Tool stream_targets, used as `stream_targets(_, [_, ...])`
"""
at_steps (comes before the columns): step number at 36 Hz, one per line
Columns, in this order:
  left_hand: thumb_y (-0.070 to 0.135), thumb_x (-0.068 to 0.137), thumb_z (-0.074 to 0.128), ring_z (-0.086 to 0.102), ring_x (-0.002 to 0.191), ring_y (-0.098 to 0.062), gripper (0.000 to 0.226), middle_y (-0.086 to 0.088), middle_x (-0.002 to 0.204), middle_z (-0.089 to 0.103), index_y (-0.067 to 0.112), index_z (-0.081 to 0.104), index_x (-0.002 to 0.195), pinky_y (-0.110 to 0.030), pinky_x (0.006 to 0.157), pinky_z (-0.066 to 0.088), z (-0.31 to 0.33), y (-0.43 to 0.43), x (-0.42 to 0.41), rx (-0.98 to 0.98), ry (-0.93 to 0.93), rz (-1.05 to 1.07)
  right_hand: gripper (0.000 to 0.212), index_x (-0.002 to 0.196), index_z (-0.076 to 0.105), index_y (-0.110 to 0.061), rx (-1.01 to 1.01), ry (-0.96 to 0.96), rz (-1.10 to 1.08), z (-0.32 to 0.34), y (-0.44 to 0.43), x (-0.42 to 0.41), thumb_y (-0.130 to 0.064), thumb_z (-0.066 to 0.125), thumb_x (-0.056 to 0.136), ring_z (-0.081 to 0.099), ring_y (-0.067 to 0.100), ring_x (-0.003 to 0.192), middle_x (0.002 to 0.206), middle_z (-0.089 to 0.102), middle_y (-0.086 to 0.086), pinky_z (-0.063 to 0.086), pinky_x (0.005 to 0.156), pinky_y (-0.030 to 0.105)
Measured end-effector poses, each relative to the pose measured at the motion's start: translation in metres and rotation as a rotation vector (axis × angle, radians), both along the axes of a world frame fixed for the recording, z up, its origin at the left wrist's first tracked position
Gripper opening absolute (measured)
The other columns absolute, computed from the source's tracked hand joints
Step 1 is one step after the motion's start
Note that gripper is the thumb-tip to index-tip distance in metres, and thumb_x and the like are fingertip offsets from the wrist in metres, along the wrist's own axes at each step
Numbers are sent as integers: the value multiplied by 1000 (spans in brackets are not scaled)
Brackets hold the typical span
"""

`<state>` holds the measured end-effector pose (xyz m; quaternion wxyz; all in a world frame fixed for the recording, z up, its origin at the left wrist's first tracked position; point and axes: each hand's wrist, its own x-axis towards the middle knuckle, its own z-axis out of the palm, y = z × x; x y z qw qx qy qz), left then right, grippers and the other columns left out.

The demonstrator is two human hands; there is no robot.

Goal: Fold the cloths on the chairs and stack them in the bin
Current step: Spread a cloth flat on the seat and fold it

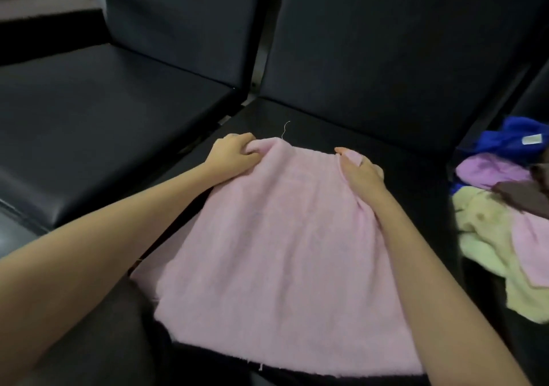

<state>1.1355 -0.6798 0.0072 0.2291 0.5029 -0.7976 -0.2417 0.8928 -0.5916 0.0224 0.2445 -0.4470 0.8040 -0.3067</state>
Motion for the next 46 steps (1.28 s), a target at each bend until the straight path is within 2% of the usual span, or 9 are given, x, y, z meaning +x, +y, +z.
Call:
stream_targets(8, [39,81,62,56,88,-16,24,5,95,62,26,52,100,-30,74,41,0,6,0,43,43,-63,33,104,59,-35,-17,351,183,-7,-4,-5,-18,33,92,42,29,117,111,54,1,32,97,41])
stream_targets(12, [25,85,62,57,86,-19,15,4,90,62,16,58,97,-31,74,42,2,6,-3,26,13,-48,20,81,56,-27,-1,201,118,1,0,-12,-19,38,85,54,28,96,89,58,0,44,79,38])
stream_targets(15, [18,83,63,55,81,-17,12,6,82,59,17,53,89,-31,71,42,3,8,0,18,87,-44,20,97,60,-13,-64,66,105,18,13,-24,-11,46,82,56,20,82,91,60,3,43,68,30])
stream_targets(21, [16,83,61,55,89,-22,21,-3,93,61,17,53,102,-35,76,44,6,11,3,-104,0,-60,6,85,55,-8,-15,194,183,60,43,-40,-3,52,84,44,16,70,77,49,3,36,59,27])
stream_targets(27, [27,84,55,49,97,-29,26,-5,92,57,12,52,106,-34,84,30,31,18,-1,-250,-251,-108,18,77,56,-13,121,323,296,81,75,-42,2,47,82,45,16,72,76,51,0,35,59,25])
stream_targets(35, [3,83,57,55,84,-17,22,4,90,58,24,54,89,-27,68,42,54,42,22,67,-48,-377,28,101,54,-24,292,306,419,78,116,-23,-8,55,79,54,20,86,98,58,-1,46,75,35])
stream_targets(39, [10,83,61,55,88,-14,24,12,87,59,33,56,80,-28,76,41,53,49,26,80,-269,-450,40,120,49,-29,381,359,419,79,136,-14,-28,64,84,57,18,103,112,58,-8,46,94,35])
stream_targets(44, [33,89,55,34,120,-14,32,14,110,51,43,53,119,-35,105,20,64,58,20,-45,-610,-404,36,128,47,-32,422,502,345,85,150,-9,-44,48,93,35,20,122,112,50,-4,25,109,41])
stream_targets(46, [50,83,48,34,125,-17,35,11,112,56,37,61,113,-41,106,19,65,60,18,-175,-736,-388,41,134,40,-36,388,559,319,87,150,-10,-46,45,94,29,21,128,127,43,-1,22,106,41])
